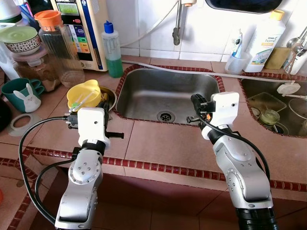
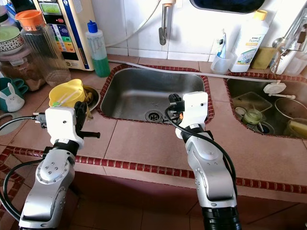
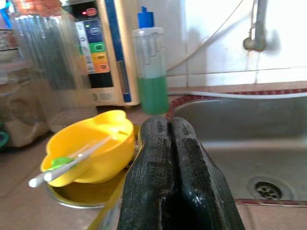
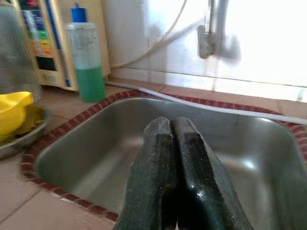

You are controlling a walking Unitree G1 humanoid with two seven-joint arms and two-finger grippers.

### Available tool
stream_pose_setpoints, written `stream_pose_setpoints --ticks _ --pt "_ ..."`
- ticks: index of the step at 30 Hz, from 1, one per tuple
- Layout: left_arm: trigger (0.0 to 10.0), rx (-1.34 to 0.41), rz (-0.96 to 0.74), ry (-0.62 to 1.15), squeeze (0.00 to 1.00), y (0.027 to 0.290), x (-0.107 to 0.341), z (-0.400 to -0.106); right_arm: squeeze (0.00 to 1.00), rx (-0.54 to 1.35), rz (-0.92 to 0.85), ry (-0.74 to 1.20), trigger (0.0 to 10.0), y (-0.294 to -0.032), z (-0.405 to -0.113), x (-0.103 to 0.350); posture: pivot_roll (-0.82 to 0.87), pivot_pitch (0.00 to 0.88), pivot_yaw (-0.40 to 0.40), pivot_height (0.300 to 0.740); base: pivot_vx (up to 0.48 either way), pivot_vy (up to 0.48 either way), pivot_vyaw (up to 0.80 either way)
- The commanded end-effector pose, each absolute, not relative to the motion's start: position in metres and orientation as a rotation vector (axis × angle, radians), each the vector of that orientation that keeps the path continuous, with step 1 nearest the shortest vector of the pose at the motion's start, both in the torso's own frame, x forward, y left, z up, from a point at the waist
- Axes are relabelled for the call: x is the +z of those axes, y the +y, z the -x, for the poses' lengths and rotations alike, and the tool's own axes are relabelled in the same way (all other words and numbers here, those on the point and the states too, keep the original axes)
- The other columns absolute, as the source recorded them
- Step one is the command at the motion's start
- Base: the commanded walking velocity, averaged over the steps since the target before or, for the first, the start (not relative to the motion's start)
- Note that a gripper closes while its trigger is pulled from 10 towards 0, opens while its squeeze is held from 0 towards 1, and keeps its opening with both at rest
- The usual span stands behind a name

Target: Kitchen organization

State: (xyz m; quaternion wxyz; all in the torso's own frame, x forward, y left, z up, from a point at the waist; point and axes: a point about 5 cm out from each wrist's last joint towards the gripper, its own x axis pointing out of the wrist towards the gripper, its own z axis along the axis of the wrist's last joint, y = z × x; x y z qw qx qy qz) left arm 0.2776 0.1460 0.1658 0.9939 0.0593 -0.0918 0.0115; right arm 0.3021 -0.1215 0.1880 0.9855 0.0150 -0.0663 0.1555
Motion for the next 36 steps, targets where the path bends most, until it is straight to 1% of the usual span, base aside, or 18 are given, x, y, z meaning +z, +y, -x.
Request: stream_pose_setpoints --ticks 1,4,8,9,10,11,12,14,18,20,27,30,34,36 --pt "10.0 0.067 -0.15 -0.188 0.0 0.152 0.166 -0.28 0.0 0.357 -0.049 -0.127 10.0 -0.116 -0.301 0.188 0.0 0.041 0.025 0.74 0.0 0.0 0.0" --pt "10.0 0.151 -0.199 -0.185 0.0 0.164 0.165 -0.282 0.0 0.437 -0.076 -0.121 10.0 -0.106 -0.295 0.188 0.0 0.043 0.025 0.74 0.0 0.0 0.0" --pt "10.0 0.188 -0.177 -0.176 0.02 0.174 0.163 -0.284 0.0 0.486 -0.084 -0.119 10.0 -0.1 -0.291 0.188 -0.01 0.053 0.023 0.74 0.0 0.0 0.0" --pt "10.0 0.21 -0.162 -0.18 0.79 0.179 0.164 -0.286 0.0 0.514 -0.091 -0.121 10.0 -0.097 -0.288 0.188 -0.01 0.056 0.022 0.74 0.0 0.0 0.0" --pt "10.0 0.221 -0.163 -0.184 0.79 0.181 0.164 -0.287 0.0 0.523 -0.096 -0.121 10.0 -0.096 -0.287 0.188 -0.01 0.058 0.021 0.74 0.0 0.0 0.0" --pt "10.0 0.23 -0.159 -0.195 1.0 0.183 0.166 -0.287 0.0 0.532 -0.099 -0.121 10.0 -0.096 -0.286 0.188 -0.01 0.061 0.021 0.74 0.0 0.0 0.0" --pt "10.0 0.233 -0.138 -0.208 1.0 0.185 0.169 -0.288 1.0 0.537 -0.097 -0.128 10.0 -0.096 -0.285 0.189 -0.01 0.063 0.021 0.74 0.0 0.0 0.0" --pt "10.0 0.265 -0.143 -0.255 1.0 0.188 0.176 -0.287 1.0 0.519 -0.08 -0.152 10.0 -0.099 -0.285 0.193 -0.01 0.064 0.021 0.74 0.0 0.0 0.0" --pt "10.0 0.239 -0.106 -0.295 1.0 0.183 0.183 -0.287 1.0 0.459 0.01 -0.216 10.0 -0.106 -0.287 0.2 -0.02 0.067 0.023 0.74 0.0 0.0 0.0" --pt "10.0 0.218 -0.095 -0.306 1.0 0.178 0.185 -0.287 1.0 0.448 -0.001 -0.213 10.0 -0.108 -0.288 0.201 -0.02 0.069 0.023 0.74 0.0 0.0 0.0" --pt "10.0 0.2 -0.073 -0.317 1.0 0.173 0.187 -0.287 1.0 0.433 0.006 -0.216 10.0 -0.11 -0.288 0.201 -0.02 0.072 0.023 0.74 0.0 0.0 0.0" --pt "10.0 0.174 -0.031 -0.321 1.0 0.171 0.188 -0.287 1.0 0.396 0.048 -0.241 10.0 -0.112 -0.289 0.203 -0.02 0.071 0.022 0.74 0.0 0.0 0.0" --pt "10.0 0.038 0.083 -0.369 1.0 0.153 0.2 -0.287 1.0 0.304 0.116 -0.327 10.0 -0.116 -0.296 0.218 -0.01 0.065 0.021 0.74 0.0 0.0 0.0" --pt "10.0 0.02 0.096 -0.379 1.0 0.15 0.203 -0.287 1.0 0.286 0.126 -0.341 10.0 -0.118 -0.297 0.221 -0.01 0.065 0.021 0.74 0.0 0.0 0.0"
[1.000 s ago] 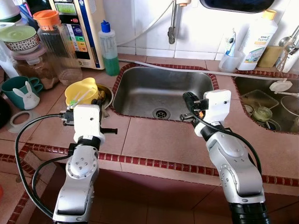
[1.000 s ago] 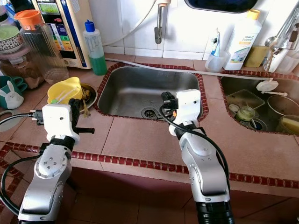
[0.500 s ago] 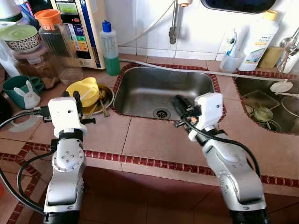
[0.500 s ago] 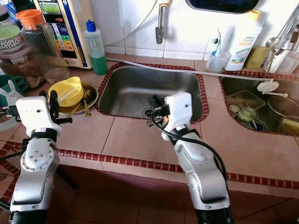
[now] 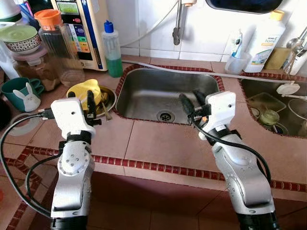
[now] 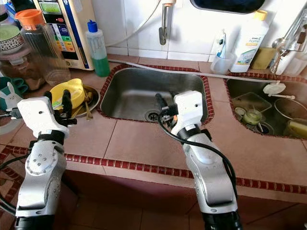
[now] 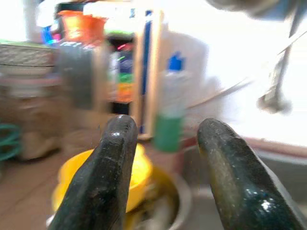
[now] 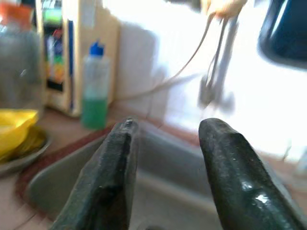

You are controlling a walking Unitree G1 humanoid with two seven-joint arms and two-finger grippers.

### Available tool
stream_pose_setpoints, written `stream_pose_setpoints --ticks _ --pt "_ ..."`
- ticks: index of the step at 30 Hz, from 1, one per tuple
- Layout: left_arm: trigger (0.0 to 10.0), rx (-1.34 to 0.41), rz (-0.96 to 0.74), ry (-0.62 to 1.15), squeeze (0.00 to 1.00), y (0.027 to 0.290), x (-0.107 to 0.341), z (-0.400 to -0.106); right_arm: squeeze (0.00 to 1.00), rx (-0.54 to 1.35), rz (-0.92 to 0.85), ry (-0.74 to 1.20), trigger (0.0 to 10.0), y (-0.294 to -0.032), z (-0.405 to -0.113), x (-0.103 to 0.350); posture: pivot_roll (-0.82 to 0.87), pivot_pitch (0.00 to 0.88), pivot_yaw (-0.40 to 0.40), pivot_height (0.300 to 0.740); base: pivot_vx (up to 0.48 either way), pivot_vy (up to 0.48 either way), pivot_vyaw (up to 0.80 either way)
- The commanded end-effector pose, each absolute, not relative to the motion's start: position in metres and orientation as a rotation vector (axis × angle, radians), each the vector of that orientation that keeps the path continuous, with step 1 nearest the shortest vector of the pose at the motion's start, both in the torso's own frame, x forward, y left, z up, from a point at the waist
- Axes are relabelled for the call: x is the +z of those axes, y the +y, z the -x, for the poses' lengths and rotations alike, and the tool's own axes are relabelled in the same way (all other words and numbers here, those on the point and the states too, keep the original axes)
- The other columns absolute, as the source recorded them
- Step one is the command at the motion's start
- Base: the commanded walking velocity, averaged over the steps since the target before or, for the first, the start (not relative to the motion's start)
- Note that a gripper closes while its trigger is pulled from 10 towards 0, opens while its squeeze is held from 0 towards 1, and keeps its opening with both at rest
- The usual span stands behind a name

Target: Kitchen organization

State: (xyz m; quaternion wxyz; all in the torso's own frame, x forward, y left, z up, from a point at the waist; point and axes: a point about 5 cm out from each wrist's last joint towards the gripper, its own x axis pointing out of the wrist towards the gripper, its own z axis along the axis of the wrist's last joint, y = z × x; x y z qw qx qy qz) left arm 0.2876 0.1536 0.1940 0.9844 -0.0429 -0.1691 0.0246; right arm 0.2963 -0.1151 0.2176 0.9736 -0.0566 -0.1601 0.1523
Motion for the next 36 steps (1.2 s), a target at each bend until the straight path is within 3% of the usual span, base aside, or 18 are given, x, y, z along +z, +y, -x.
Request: stream_pose_setpoints --ticks 1,13,18,21,30,36 --pt "10.0 -0.001 0.105 -0.396 1.0 0.146 0.208 -0.287 1.0 0.261 0.133 -0.357 10.0 -0.121 -0.299 0.225 -0.01 0.064 0.022 0.74 0.0 0.0 0.0" --pt "10.0 -0.02 0.091 -0.429 1.0 0.148 0.216 -0.287 1.0 0.174 0.147 -0.373 10.0 -0.13 -0.303 0.227 -0.01 0.06 0.026 0.74 0.0 0.0 0.0" --pt "10.0 -0.012 0.071 -0.427 1.0 0.151 0.213 -0.286 1.0 0.016 0.354 -0.48 10.0 -0.143 -0.3 0.238 -0.01 0.061 0.03 0.74 0.0 0.0 0.0" --pt "10.0 -0.024 0.075 -0.422 1.0 0.15 0.212 -0.287 1.0 -0.038 0.374 -0.489 10.0 -0.151 -0.3 0.239 -0.02 0.061 0.031 0.74 0.0 0.0 0.0" --pt "10.0 -0.036 0.088 -0.4 1.0 0.146 0.21 -0.289 1.0 -0.039 0.336 -0.453 10.0 -0.152 -0.302 0.233 -0.02 0.06 0.035 0.74 0.0 0.0 0.0" --pt "10.0 0.174 -0.044 -0.25 1.0 0.176 0.179 -0.291 1.0 0.038 0.125 -0.283 10.0 -0.151 -0.31 0.211 -0.01 0.067 0.026 0.74 0.0 0.0 0.0"
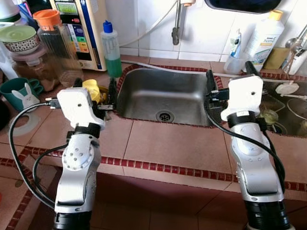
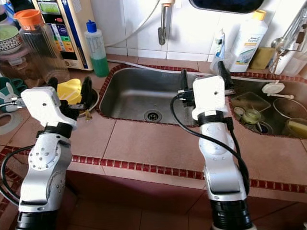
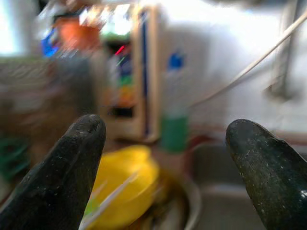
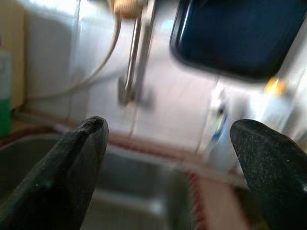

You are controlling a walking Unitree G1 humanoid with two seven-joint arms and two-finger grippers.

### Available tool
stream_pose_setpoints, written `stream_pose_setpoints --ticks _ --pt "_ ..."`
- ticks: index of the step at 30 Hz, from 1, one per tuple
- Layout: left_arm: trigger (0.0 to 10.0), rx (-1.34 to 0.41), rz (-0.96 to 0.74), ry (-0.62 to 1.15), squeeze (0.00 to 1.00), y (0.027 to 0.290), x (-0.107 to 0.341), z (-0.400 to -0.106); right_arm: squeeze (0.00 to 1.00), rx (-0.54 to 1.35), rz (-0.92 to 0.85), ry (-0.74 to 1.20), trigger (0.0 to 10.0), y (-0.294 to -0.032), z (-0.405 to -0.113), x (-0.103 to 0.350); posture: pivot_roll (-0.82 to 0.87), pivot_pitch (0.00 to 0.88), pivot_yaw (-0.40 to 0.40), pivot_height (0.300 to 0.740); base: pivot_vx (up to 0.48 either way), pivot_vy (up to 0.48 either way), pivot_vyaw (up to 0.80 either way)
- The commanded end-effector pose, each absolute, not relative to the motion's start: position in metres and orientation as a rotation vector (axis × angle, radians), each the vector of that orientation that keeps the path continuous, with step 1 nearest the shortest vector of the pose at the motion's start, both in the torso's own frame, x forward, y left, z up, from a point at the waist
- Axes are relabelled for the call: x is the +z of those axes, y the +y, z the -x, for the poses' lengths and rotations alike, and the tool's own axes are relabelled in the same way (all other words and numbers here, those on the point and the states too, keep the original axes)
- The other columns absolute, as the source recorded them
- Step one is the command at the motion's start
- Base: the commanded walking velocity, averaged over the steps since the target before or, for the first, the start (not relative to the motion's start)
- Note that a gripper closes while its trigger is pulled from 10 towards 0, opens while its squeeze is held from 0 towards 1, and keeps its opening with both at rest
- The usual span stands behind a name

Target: Kitchen organization

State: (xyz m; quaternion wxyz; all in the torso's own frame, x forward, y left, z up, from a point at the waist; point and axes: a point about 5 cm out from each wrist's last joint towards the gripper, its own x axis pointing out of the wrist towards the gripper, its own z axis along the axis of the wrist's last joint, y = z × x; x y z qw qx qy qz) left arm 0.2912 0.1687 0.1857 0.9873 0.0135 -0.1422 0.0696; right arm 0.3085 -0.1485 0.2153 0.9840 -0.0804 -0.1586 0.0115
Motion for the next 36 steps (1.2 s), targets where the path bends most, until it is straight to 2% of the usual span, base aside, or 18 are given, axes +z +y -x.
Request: stream_pose_setpoints --ticks 1,6,7,8,18,25,34,35,36 --pt "10.0 0.189 -0.053 -0.239 1.0 0.179 0.177 -0.29 1.0 0.063 0.103 -0.266 10.0 -0.148 -0.31 0.209 -0.01 0.067 0.026 0.74 0.0 0.0 0.0" --pt "10.0 0.239 -0.095 -0.2 1.0 0.187 0.169 -0.291 1.0 0.218 0.016 -0.203 10.0 -0.128 -0.305 0.199 -0.01 0.074 0.02 0.74 0.0 0.0 0.0" --pt "10.0 0.245 -0.108 -0.186 0.38 0.189 0.167 -0.292 0.89 0.252 0.002 -0.186 10.0 -0.123 -0.303 0.197 -0.01 0.077 0.019 0.74 0.0 0.0 0.0" --pt "10.0 0.266 -0.117 -0.166 0.0 0.193 0.163 -0.293 0.0 0.29 -0.02 -0.172 10.0 -0.118 -0.3 0.196 -0.02 0.082 0.018 0.74 0.0 0.0 0.0" --pt "10.0 0.291 -0.165 -0.117 0.0 0.208 0.156 -0.311 0.0 0.484 -0.092 -0.082 10.0 -0.101 -0.281 0.191 -0.04 0.106 0.018 0.74 0.0 0.0 0.0" --pt "10.0 0.265 -0.184 -0.059 0.0 0.211 0.15 -0.324 0.0 0.518 -0.1 -0.052 10.0 -0.098 -0.273 0.191 -0.06 0.123 0.02 0.74 0.0 0.0 0.0" --pt "10.0 0.204 -0.21 -0.056 0.0 0.212 0.148 -0.327 0.0 0.519 -0.096 -0.036 10.0 -0.1 -0.272 0.19 -0.05 0.132 0.023 0.74 0.0 0.0 0.0" --pt "7.4 0.187 -0.205 -0.047 0.0 0.211 0.147 -0.328 0.0 0.521 -0.097 -0.033 10.0 -0.099 -0.271 0.19 -0.05 0.132 0.024 0.74 0.0 0.0 0.0" --pt "3.5 0.163 -0.198 -0.047 0.0 0.209 0.146 -0.329 0.0 0.523 -0.096 -0.031 10.0 -0.099 -0.271 0.19 -0.05 0.132 0.024 0.74 0.0 0.0 0.0"
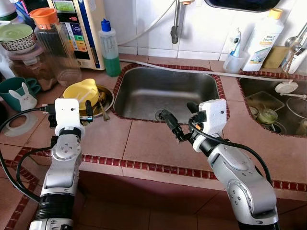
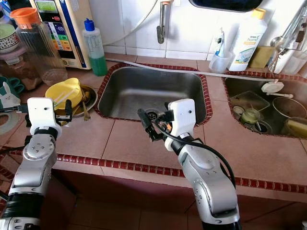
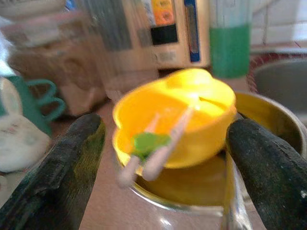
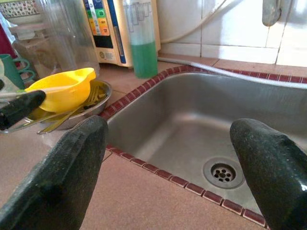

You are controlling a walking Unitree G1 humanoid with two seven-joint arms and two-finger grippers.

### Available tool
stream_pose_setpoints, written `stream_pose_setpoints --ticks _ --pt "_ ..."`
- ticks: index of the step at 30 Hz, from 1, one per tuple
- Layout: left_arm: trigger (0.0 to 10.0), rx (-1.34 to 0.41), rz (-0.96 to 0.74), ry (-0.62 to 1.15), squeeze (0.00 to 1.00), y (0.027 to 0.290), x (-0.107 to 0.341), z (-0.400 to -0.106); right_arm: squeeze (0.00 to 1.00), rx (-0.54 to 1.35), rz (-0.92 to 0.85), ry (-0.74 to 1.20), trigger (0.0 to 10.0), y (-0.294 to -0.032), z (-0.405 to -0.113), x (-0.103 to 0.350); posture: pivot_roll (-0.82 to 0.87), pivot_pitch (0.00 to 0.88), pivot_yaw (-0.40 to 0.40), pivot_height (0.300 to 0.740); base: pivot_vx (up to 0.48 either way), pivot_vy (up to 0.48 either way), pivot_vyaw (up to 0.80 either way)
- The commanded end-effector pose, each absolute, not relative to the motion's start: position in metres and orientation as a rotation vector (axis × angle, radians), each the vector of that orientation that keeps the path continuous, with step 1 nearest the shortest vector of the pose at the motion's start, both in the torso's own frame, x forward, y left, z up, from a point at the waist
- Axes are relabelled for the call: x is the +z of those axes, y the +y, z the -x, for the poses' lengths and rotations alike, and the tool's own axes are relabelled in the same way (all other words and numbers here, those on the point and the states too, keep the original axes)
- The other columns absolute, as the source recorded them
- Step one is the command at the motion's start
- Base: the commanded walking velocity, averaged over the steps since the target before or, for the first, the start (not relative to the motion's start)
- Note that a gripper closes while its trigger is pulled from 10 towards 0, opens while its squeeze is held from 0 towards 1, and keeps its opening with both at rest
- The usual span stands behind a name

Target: Kitchen organization

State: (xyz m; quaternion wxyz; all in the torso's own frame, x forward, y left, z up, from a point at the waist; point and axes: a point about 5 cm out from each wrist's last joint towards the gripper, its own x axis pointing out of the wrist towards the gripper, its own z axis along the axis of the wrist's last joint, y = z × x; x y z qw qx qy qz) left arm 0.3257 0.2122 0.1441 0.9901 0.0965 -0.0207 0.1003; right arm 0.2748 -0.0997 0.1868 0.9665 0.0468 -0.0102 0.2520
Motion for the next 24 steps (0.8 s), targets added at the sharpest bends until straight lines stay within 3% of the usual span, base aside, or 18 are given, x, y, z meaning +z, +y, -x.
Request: stream_pose_setpoints --ticks 1,3,5,12,14,16,18,19,21,22,24 --pt "0.3 0.154 -0.198 -0.047 0.0 0.2078 0.1457 -0.3288 0.0 0.523 -0.096 -0.031 10.0 -0.0986 -0.2713 0.1906 -0.05 0.132 0.025 0.74 0.0 0.0 0.0" --pt "0.0 0.148 -0.199 -0.043 0.0 0.2075 0.1448 -0.3288 0.0 0.523 -0.096 -0.029 10.0 -0.0982 -0.2714 0.1907 -0.05 0.13 0.026 0.74 0.0 0.0 0.0" --pt "1.4 0.149 -0.2 -0.041 0.0 0.2077 0.1442 -0.329 0.0 0.522 -0.095 -0.028 10.0 -0.0984 -0.2714 0.1906 -0.06 0.131 0.026 0.74 0.0 0.0 0.0" --pt "0.9 0.139 -0.199 -0.042 0.0 0.2076 0.1444 -0.3312 0.0 0.518 -0.092 -0.027 10.0 -0.0991 -0.2715 0.1903 -0.06 0.127 0.029 0.74 0.0 0.0 0.0" --pt "1.6 0.14 -0.203 -0.041 0.0 0.2079 0.1445 -0.3315 0.0 0.516 -0.093 -0.031 10.0 -0.0991 -0.2715 0.1907 -0.05 0.128 0.031 0.74 0.0 0.0 0.0" --pt "3.2 0.142 -0.207 -0.042 0.0 0.2083 0.1451 -0.3319 0.0 0.515 -0.091 -0.031 10.0 -0.099 -0.2717 0.1906 -0.05 0.128 0.031 0.74 0.0 0.0 0.0" --pt "3.5 0.146 -0.211 -0.045 0.0 0.209 0.1457 -0.3321 0.0 0.514 -0.09 -0.032 10.0 -0.099 -0.2718 0.1906 -0.05 0.128 0.031 0.74 0.0 0.0 0.0" --pt "3.5 0.149 -0.213 -0.046 0.0 0.2095 0.146 -0.3322 0.0 0.514 -0.089 -0.031 10.0 -0.0989 -0.2718 0.1905 -0.05 0.128 0.031 0.74 0.0 0.0 0.0" --pt "1.5 0.147 -0.217 -0.052 0.0 0.2096 0.1468 -0.3323 0.0 0.514 -0.088 -0.031 10.0 -0.0988 -0.2718 0.1903 -0.05 0.128 0.031 0.74 0.0 0.0 0.0" --pt "1.9 0.146 -0.217 -0.053 0.0 0.2093 0.1471 -0.3322 0.0 0.513 -0.087 -0.032 10.0 -0.0988 -0.2719 0.1904 -0.05 0.128 0.031 0.74 0.0 0.0 0.0" --pt "0.5 0.146 -0.219 -0.068 0.0 0.2085 0.1492 -0.3317 0.0 0.512 -0.087 -0.032 10.0 -0.0987 -0.272 0.1904 -0.05 0.128 0.032 0.74 0.0 0.0 0.0"
